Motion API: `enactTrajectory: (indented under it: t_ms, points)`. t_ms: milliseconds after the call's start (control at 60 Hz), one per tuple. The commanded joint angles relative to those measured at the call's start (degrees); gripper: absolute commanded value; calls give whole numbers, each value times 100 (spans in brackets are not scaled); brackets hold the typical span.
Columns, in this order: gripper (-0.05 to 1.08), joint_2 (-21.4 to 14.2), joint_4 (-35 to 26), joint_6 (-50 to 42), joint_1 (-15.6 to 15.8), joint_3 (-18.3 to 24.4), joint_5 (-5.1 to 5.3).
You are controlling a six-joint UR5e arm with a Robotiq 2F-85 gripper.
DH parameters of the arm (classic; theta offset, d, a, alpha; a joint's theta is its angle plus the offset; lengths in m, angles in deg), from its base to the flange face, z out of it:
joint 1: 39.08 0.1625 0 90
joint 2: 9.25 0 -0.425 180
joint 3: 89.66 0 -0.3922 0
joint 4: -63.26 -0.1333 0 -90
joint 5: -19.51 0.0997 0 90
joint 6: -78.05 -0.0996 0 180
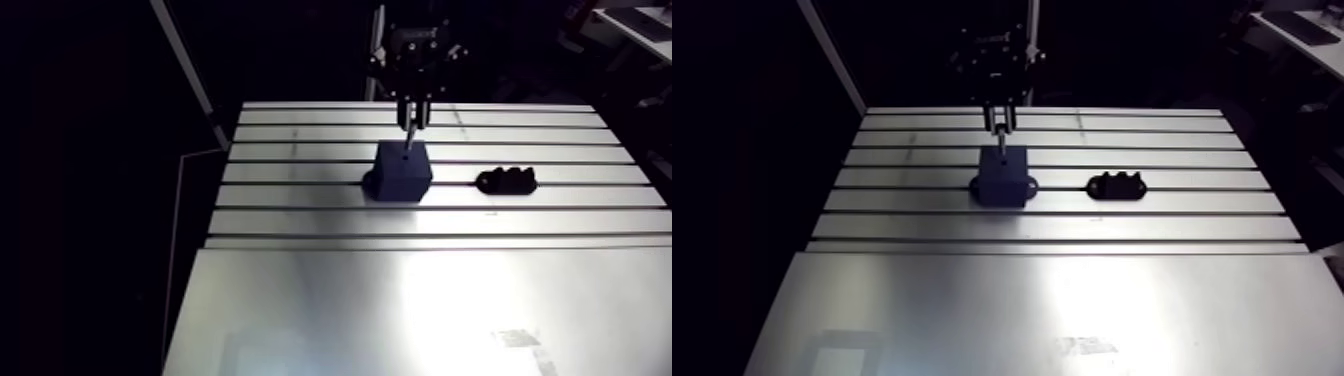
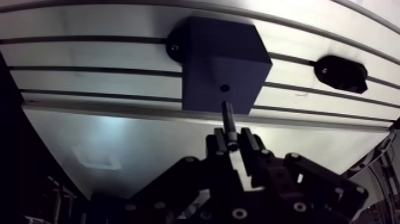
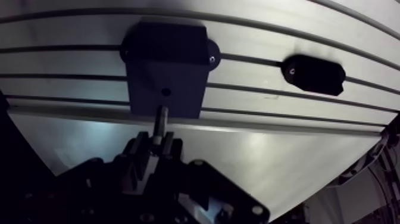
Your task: Pick up the M10 bolt and insert it into the hole until fully seated.
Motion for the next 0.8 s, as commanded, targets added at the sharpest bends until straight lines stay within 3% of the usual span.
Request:
enactTrajectory:
  t_ms: [17,800]
  points:
    - [108,-5,-37,0,0,-4,-7]
    - [108,82,-2,8,9,-22,-7]
